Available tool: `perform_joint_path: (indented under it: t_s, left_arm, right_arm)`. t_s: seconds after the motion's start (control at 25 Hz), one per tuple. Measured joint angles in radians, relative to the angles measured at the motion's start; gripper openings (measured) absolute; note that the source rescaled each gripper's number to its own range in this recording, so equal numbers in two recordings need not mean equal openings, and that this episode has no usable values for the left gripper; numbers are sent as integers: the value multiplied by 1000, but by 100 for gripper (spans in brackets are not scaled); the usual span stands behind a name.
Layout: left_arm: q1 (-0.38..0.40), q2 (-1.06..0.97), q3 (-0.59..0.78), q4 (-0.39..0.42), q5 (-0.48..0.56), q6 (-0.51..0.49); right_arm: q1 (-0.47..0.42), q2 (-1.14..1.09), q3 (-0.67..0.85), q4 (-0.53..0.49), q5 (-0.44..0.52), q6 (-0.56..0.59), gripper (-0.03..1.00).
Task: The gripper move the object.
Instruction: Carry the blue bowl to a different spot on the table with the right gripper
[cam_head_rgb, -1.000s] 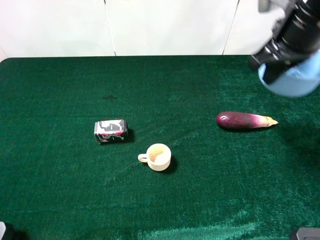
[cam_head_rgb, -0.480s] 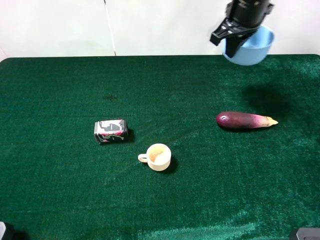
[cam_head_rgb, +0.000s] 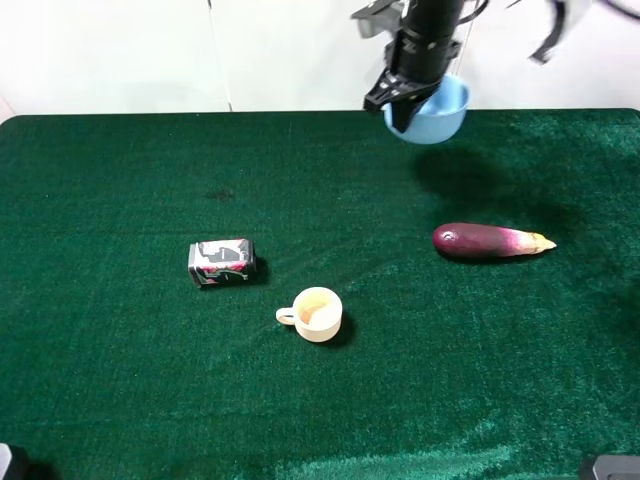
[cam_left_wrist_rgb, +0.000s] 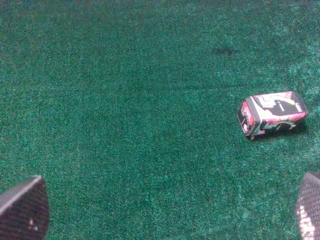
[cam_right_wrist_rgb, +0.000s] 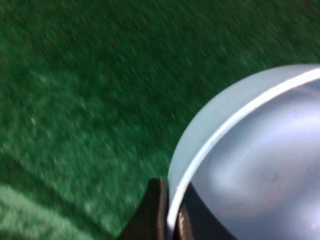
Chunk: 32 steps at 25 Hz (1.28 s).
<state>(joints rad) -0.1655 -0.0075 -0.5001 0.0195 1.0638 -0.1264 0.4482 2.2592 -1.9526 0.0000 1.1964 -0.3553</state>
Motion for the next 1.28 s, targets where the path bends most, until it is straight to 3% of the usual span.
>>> perform_joint_path:
  t_s: [0.6,1.16,1.28]
  left_arm:
    - [0,0,0,0,0,0]
    - [0,0,0,0,0,0]
    - [0,0,0,0,0,0]
  right_arm:
    - [75,160,-58,19,-128,-32,0]
    - [84,183,-58,21,-137,-35,0]
    - [84,183,-58,21,-137,-36,6]
